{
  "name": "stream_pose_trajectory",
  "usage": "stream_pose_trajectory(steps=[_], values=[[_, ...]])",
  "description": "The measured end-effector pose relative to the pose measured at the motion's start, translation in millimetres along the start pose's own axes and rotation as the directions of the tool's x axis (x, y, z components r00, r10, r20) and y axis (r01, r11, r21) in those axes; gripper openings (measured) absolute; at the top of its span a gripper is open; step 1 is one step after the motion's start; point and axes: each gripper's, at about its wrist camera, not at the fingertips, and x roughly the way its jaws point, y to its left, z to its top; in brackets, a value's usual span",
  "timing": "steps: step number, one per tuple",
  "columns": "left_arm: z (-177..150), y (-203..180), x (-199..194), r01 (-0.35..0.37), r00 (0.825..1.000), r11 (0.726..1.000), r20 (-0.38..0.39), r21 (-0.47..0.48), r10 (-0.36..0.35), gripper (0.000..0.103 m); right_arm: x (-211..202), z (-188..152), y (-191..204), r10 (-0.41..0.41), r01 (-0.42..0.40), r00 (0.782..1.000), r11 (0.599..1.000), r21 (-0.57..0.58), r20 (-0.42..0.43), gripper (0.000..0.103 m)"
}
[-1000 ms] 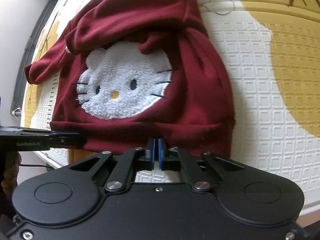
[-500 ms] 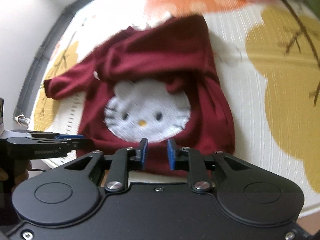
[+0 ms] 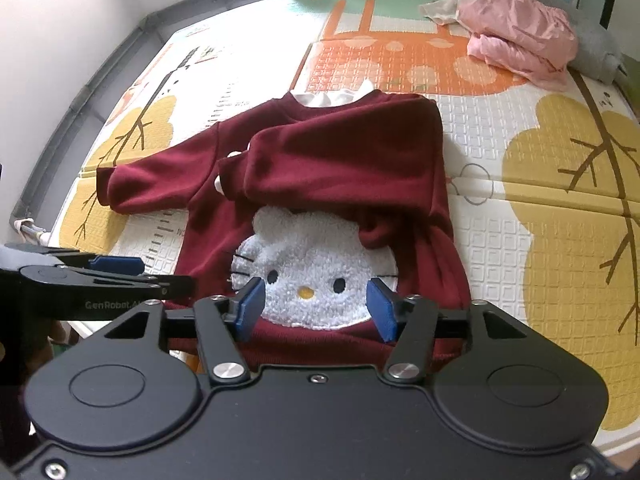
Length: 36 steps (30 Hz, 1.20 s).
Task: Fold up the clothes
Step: 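Lower the left gripper to the white cuff of the unfolded sleeve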
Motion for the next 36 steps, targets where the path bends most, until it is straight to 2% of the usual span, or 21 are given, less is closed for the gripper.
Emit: stream_pose_trajectory(steps=[11, 16, 25, 36], values=[[-4.4, 23.3, 10.2, -0.019, 0.999, 0.998, -0.034, -0.059, 0.017, 0.072, 19.4, 11.9, 13.4, -0.047, 0.047, 0.999, 0.999, 0.0, -0.008, 0.053], [3.3, 49.7, 10.5, -0.011, 1.0, 0.991, -0.019, -0.135, 0.009, 0.072, 27.4, 24.6, 26.4, -0.058, 0.058, 0.998, 0.998, -0.018, -0.001, 0.053], [21.9, 99.7, 6.3, -0.077, 0.996, 0.969, 0.02, -0.233, 0.084, 0.072, 42.1, 52.1, 52.3, -0.067, 0.067, 0.998, 0.996, -0.058, 0.014, 0.053], [36.7, 158.9, 5.8, -0.149, 0.985, 0.927, 0.027, -0.345, 0.169, 0.073, 65.4, 80.2, 95.5, -0.072, 0.074, 0.997, 0.987, -0.141, 0.016, 0.053]])
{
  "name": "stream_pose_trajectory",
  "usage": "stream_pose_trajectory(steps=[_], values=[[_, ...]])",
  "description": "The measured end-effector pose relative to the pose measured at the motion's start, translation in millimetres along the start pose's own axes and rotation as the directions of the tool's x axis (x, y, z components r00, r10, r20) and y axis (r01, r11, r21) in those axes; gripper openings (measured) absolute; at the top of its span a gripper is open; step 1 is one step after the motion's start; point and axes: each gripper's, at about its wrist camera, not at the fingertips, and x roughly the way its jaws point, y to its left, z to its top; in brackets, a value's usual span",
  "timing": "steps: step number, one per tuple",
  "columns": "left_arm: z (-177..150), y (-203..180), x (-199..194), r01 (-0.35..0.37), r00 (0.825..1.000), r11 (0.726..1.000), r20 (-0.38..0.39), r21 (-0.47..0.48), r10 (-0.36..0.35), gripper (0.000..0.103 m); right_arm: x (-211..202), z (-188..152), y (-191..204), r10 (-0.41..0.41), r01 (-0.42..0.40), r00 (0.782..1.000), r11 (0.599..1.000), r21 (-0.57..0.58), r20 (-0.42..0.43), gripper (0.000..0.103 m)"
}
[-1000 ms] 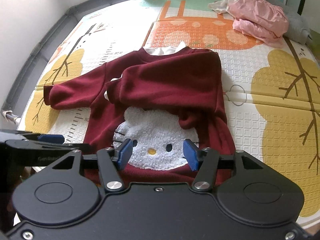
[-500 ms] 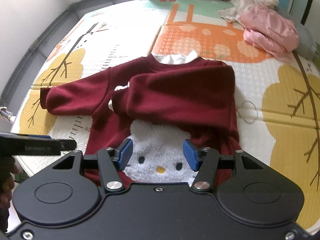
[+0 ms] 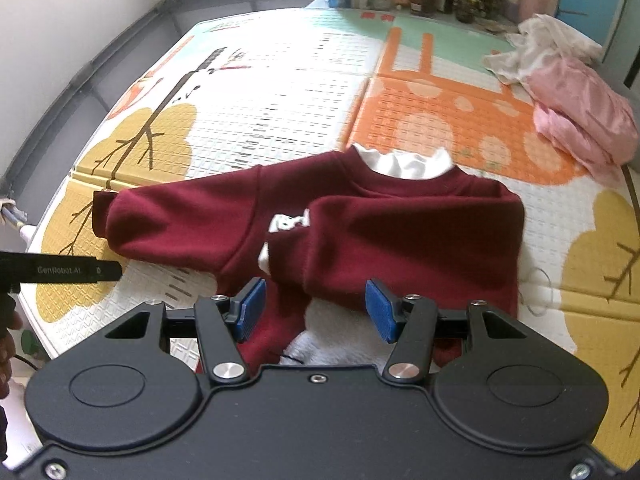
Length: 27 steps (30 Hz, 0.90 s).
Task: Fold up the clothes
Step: 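Lower the left gripper to the white cuff of the unfolded sleeve, then close the left gripper on the white cuff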
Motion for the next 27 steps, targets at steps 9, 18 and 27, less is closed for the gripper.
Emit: stream_pose_trajectory(steps=[9, 18, 27], values=[[29.2, 40.3, 12.8, -0.016, 1.0, 0.996, 0.013, -0.089, 0.017, 0.073, 21.7, 16.9, 36.0, 0.016, -0.017, 1.0, 0.998, -0.06, -0.021, 0.053], [48.5, 63.0, 36.0, 0.062, 0.998, 0.986, 0.017, -0.158, -0.06, 0.072, 40.6, 28.7, 45.3, -0.01, 0.008, 0.999, 0.999, -0.046, -0.041, 0.053], [61.2, 80.8, 54.7, 0.117, 0.993, 0.967, 0.007, -0.227, -0.119, 0.072, 51.0, 31.3, 35.7, -0.033, 0.033, 0.997, 0.999, 0.0, -0.066, 0.053]])
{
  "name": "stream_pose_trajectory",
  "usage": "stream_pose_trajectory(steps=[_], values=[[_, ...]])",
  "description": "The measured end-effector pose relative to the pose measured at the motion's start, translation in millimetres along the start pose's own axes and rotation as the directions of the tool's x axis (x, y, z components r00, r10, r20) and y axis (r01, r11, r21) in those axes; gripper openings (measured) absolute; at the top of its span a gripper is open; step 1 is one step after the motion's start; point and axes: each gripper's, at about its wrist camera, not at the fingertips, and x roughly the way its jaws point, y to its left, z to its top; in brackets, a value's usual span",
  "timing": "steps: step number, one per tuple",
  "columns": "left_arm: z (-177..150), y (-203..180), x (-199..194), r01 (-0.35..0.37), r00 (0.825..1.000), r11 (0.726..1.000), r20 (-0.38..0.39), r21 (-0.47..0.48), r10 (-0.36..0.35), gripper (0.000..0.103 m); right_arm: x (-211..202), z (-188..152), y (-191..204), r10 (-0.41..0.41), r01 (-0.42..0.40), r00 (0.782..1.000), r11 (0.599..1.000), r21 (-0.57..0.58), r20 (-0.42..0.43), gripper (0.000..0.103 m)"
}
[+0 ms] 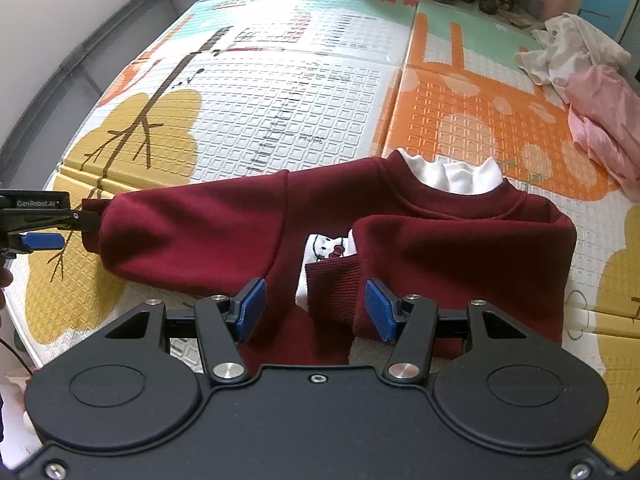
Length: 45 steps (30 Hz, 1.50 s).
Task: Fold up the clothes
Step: 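Close the left gripper on the white cuff, then lift the cuff with the left gripper and fold the sleeve across the body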
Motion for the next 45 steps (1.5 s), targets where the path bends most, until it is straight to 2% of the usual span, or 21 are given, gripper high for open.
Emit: stream_pose_trajectory(steps=[6, 10, 14, 18, 23, 30, 36, 45], values=[[7.9, 14.1, 13.6, 0.03, 0.999, 0.997, -0.033, -0.071, -0.032, 0.072, 3.6, -0.6, 0.1, -0.005, 0.005, 1.0, 1.0, 0.004, -0.014, 0.053], [9.9, 23.2, 19.6, 0.091, 0.994, 0.988, -0.043, -0.121, -0.097, 0.07, 4.8, -0.5, -1.6, -0.014, 0.014, 1.0, 1.0, 0.008, -0.02, 0.053], [12.0, 27.0, 24.9, 0.143, 0.987, 0.978, -0.049, -0.155, -0.152, 0.059, 6.1, -0.3, -3.2, -0.022, 0.022, 0.999, 1.0, 0.012, -0.026, 0.053], [13.7, 26.1, 27.6, 0.171, 0.982, 0.971, -0.051, -0.166, -0.181, 0.052, 7.3, -2.7, -4.9, -0.031, 0.031, 0.999, 0.999, 0.013, -0.034, 0.053], [15.2, 25.9, 28.8, 0.209, 0.974, 0.961, -0.045, -0.181, -0.221, 0.033, 7.1, -3.7, -5.7, -0.04, 0.041, 0.998, 0.999, 0.011, -0.038, 0.053], [15.0, 26.5, 24.1, 0.272, 0.957, 0.939, -0.042, -0.211, -0.287, 0.015, 6.5, -4.2, -6.6, -0.046, 0.047, 0.998, 0.999, 0.012, -0.04, 0.053], [13.3, 12.4, 8.0, 0.341, 0.937, 0.924, -0.015, -0.173, -0.349, 0.01, 5.6, -5.1, -7.7, -0.044, 0.045, 0.998, 0.999, 0.016, -0.036, 0.053], [6.3, -39.2, -20.6, 0.445, 0.895, 0.894, -0.014, -0.06, -0.446, 0.01, -0.1, -6.8, -16.5, -0.034, 0.035, 0.999, 0.999, 0.039, -0.02, 0.053]])
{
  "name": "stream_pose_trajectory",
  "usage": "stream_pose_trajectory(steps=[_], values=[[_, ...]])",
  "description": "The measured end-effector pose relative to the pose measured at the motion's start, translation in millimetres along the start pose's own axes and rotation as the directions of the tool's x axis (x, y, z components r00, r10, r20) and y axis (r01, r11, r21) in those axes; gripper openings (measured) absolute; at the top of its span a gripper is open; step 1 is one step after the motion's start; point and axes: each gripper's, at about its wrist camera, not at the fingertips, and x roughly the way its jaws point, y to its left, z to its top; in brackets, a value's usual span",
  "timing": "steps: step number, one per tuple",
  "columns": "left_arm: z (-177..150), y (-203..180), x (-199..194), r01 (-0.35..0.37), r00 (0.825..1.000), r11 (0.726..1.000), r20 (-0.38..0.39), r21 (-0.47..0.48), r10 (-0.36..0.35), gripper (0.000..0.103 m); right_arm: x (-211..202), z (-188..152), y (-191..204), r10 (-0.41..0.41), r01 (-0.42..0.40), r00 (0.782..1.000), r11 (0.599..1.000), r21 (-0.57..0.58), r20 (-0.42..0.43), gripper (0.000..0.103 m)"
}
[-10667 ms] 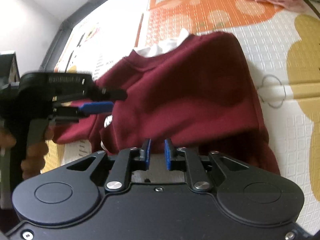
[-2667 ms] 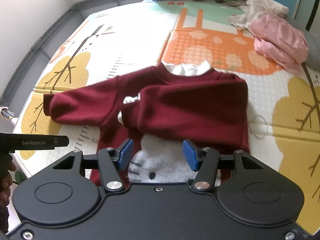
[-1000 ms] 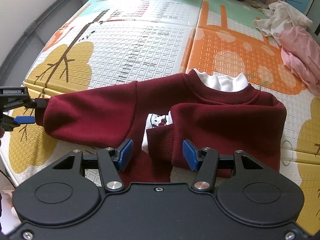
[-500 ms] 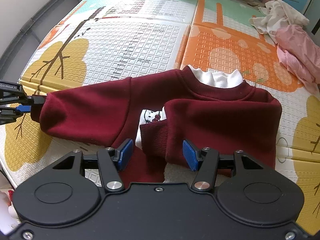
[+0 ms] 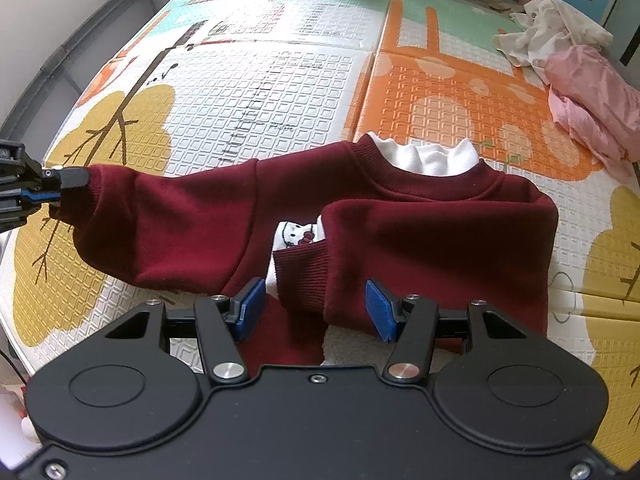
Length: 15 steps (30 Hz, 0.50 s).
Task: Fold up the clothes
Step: 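Lift the cuff with the left gripper and fold the sleeve across the body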
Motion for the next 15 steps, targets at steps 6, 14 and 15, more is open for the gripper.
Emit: stream_pose_trajectory(steps=[6, 14, 15], values=[[-9.9, -37.5, 6.3, 0.067, 0.998, 0.996, -0.027, 0.062, -0.065, 0.01, -5.4, -2.7, -19.8, -0.005, 0.004, 1.0, 0.999, 0.047, 0.014, 0.053], [-27.4, -93.2, 25.8, 0.145, 0.987, 0.979, -0.084, 0.146, -0.134, 0.01, -12.6, -10.9, -50.8, -0.02, 0.017, 1.0, 0.993, 0.119, 0.024, 0.053], [-29.7, -100.2, 28.4, 0.155, 0.986, 0.975, -0.092, 0.156, -0.142, 0.01, -13.5, -12.5, -54.5, -0.022, 0.019, 0.999, 0.992, 0.127, 0.025, 0.053]])
